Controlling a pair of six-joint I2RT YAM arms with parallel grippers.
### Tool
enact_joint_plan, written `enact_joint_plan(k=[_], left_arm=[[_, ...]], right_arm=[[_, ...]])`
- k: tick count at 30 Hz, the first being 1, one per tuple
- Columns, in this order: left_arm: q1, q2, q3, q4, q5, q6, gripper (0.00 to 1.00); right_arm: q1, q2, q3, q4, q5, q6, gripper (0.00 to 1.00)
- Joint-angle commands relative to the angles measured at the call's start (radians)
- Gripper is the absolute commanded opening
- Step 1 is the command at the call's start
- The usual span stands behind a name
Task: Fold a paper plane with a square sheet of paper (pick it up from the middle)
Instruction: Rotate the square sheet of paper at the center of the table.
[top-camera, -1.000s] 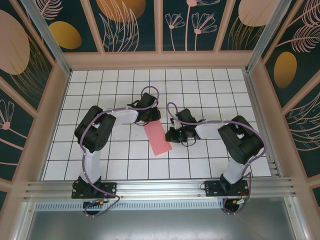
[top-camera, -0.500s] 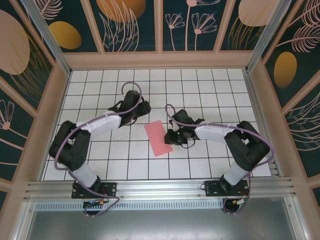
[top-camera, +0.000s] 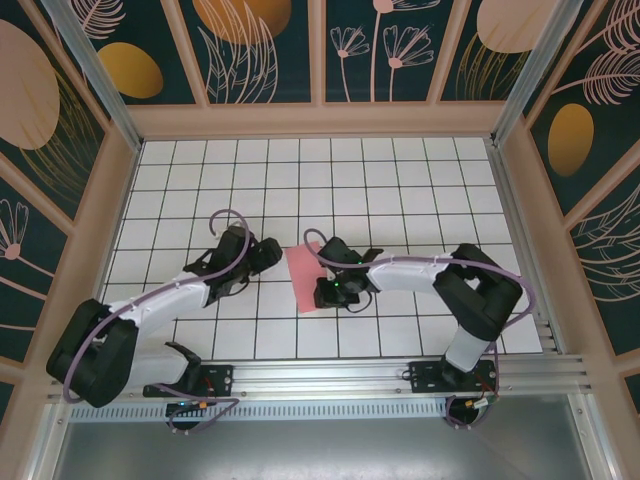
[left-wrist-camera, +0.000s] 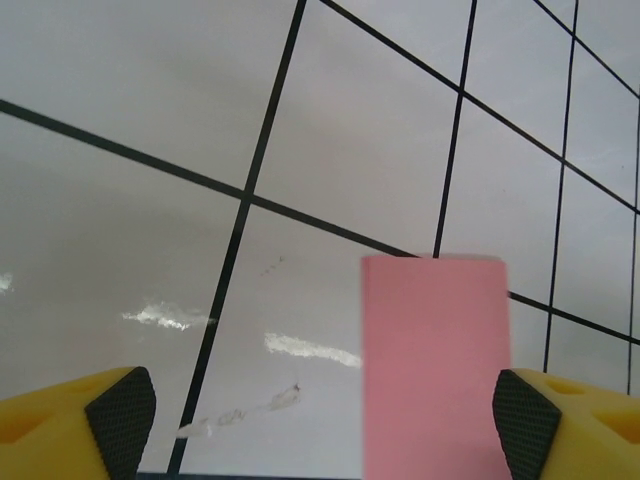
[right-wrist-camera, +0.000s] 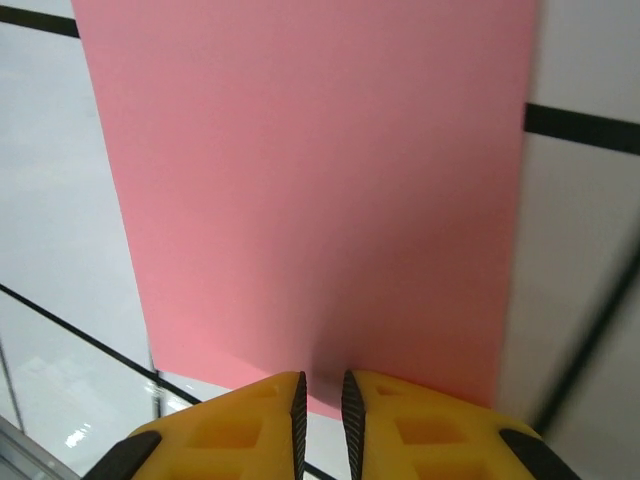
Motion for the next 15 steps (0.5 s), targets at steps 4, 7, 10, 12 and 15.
enact_joint_plan(k=[4, 7, 10, 12, 15], left_arm=[[0.006, -0.104, -0.077, -0.003, 0.010, -0.040, 0.95], [0.005, -0.155, -0.097, -0.020, 0.022, -0.043, 0.98], [0.005, -0.191, -0.110, -0.030, 0.043, -0.049, 0.98], [0.005, -0.205, -0.118, -0.024, 0.061, -0.056, 0.98], [0.005, -0.205, -0.126, 0.007, 0.112, -0.061, 0.98]], right_arm=[[0.024, 0.076, 0.166, -0.030, 0.107, 0.007, 0.23], [-0.011, 0.041, 0.213, -0.019, 0.162, -0.003, 0.27], [-0.063, 0.045, 0.231, 0.005, 0.175, -0.027, 0.32], [-0.095, 0.082, 0.256, 0.006, 0.169, -0.051, 0.32], [-0.135, 0.146, 0.304, 0.013, 0.155, -0.091, 0.32]])
